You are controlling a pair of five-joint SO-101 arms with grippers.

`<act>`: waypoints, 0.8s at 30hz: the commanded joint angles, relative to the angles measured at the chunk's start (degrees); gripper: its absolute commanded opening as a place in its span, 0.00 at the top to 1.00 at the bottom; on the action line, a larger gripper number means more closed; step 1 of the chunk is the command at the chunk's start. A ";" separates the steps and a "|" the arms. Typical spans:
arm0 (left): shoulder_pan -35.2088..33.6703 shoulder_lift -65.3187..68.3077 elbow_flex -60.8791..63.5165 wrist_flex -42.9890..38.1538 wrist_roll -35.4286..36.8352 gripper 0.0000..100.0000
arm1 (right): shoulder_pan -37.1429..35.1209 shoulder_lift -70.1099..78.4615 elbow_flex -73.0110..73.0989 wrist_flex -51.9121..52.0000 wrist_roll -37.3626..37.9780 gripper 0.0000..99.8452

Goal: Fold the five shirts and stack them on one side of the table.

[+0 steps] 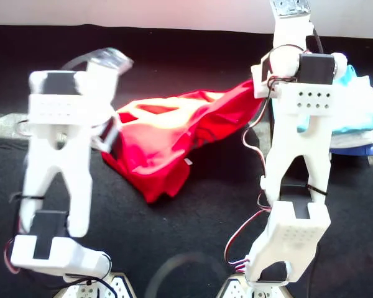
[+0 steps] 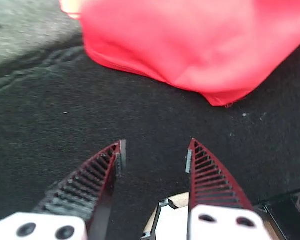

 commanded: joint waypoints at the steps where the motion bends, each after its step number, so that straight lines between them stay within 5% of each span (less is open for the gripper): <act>1: 7.34 1.10 7.34 -2.55 0.53 0.80 | 0.31 -2.51 0.31 -0.57 0.26 0.99; 13: 22.20 -0.84 26.15 -21.01 5.89 0.80 | 0.31 -2.68 0.13 -0.31 0.35 0.99; 20: 19.21 0.13 37.41 -37.89 6.86 0.80 | 0.31 -2.68 0.04 -0.40 0.35 0.99; 24: 14.02 1.45 38.81 -41.05 6.86 0.80 | 0.31 -2.68 0.04 -0.31 0.35 0.99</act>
